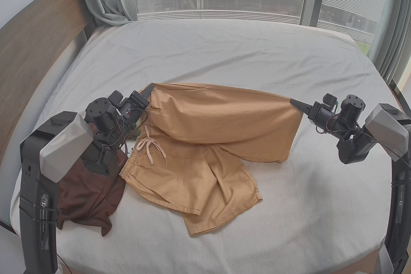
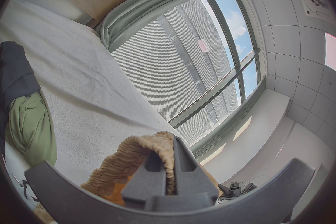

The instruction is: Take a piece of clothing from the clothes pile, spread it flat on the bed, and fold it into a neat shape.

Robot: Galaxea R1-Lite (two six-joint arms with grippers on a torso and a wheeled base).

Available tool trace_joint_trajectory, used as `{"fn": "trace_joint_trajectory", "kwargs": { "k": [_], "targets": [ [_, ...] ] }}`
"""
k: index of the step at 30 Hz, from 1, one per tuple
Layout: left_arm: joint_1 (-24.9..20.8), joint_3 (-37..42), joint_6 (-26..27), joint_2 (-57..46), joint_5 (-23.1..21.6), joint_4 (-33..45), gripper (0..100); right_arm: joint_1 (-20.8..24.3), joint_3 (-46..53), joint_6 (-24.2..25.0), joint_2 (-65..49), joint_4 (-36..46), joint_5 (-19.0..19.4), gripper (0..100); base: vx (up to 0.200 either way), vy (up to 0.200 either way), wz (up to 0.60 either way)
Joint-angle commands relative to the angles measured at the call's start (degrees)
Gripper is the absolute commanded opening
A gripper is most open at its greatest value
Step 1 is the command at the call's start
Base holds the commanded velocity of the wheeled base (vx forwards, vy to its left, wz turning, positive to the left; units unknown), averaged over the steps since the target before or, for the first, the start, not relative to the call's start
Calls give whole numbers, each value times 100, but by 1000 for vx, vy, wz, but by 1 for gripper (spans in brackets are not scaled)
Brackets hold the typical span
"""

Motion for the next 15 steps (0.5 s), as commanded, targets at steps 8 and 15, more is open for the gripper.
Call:
{"fn": "trace_joint_trajectory", "kwargs": {
  "k": [8,15],
  "targets": [
    [-13,-376,-2,265,-4,119,0,-4,-376,5,390,-10,-8,0,0,0,0],
    [-22,-517,-2,362,-4,189,0,-13,-534,5,487,-19,-17,0,0,0,0]
  ]
}}
